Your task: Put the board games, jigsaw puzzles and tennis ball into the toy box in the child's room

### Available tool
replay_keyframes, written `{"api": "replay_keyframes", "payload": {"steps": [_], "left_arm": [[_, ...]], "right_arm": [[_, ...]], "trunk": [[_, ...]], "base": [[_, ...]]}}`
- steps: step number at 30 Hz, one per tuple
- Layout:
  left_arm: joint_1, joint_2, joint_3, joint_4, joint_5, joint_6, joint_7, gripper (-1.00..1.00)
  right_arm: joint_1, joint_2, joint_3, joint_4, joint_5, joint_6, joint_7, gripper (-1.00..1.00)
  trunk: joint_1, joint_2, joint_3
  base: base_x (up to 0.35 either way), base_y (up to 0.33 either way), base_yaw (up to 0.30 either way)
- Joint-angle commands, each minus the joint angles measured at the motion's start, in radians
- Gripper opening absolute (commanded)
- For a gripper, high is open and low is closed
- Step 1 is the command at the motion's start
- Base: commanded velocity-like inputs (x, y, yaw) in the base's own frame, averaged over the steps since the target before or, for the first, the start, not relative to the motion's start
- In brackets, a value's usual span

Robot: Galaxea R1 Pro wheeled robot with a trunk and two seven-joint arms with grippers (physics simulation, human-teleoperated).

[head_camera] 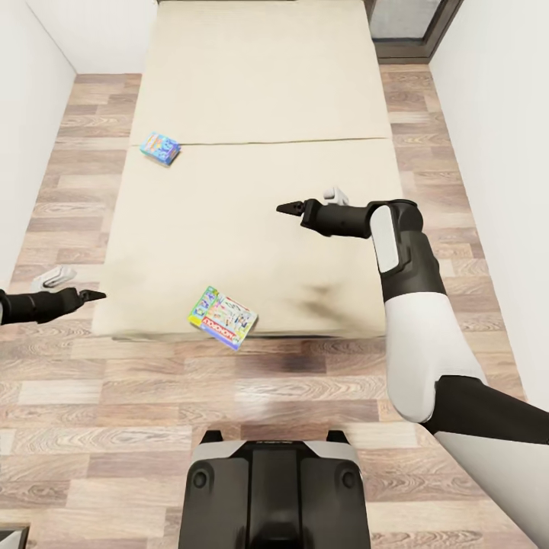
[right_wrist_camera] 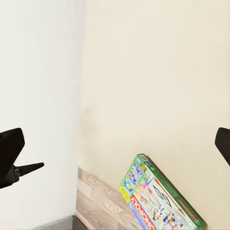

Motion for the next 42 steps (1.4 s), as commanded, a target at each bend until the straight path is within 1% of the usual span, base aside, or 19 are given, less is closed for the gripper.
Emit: {"api": "replay_keyframes", "payload": {"steps": [1,7,11,22,29,32,37,42], "left_arm": [[-0.001,0.001,0.000,0.000,-0.018,0.005,-0.006,1.00],[-0.001,0.005,-0.005,0.004,-0.105,0.005,-0.006,1.00],[0.000,0.006,-0.007,0.016,-0.142,0.005,-0.006,1.00],[0.001,0.008,-0.007,0.086,-0.183,-0.003,-0.001,1.00],[0.016,0.008,-0.008,0.116,-0.239,-0.014,-0.002,1.00],[0.030,0.007,-0.008,0.120,-0.257,-0.018,-0.002,1.00],[0.051,0.005,-0.008,0.123,-0.270,-0.028,-0.002,1.00],[0.076,-0.002,-0.008,0.124,-0.275,-0.050,-0.001,1.00]], "right_arm": [[0.004,0.001,-0.005,0.000,0.003,0.006,0.005,1.00],[0.029,0.001,-0.007,-0.001,0.004,0.006,0.005,1.00],[0.037,0.000,-0.005,-0.004,0.005,0.006,0.005,1.00],[0.060,-0.006,-0.007,-0.006,0.007,0.006,0.005,1.00],[0.086,-0.006,-0.008,-0.007,0.007,0.006,0.005,1.00],[0.096,-0.006,-0.008,-0.007,0.008,0.006,0.005,1.00],[0.112,-0.007,-0.008,-0.007,0.008,0.006,0.005,1.00],[0.120,-0.009,-0.008,-0.010,0.008,0.006,0.005,1.00]], "trunk": [[0.001,-0.002,0.001],[0.001,-0.002,0.010],[0.001,-0.002,0.017],[0.001,-0.002,0.035],[0.001,-0.002,0.047],[0.001,-0.002,0.052],[0.001,-0.002,0.060],[0.001,-0.002,0.068]], "base": [[0.000,0.000,0.060],[0.000,0.000,0.073],[0.000,0.000,0.087],[0.000,0.000,0.093],[0.000,0.000,0.095],[0.000,0.000,0.095],[0.000,0.000,0.095],[0.000,0.000,0.095]]}}
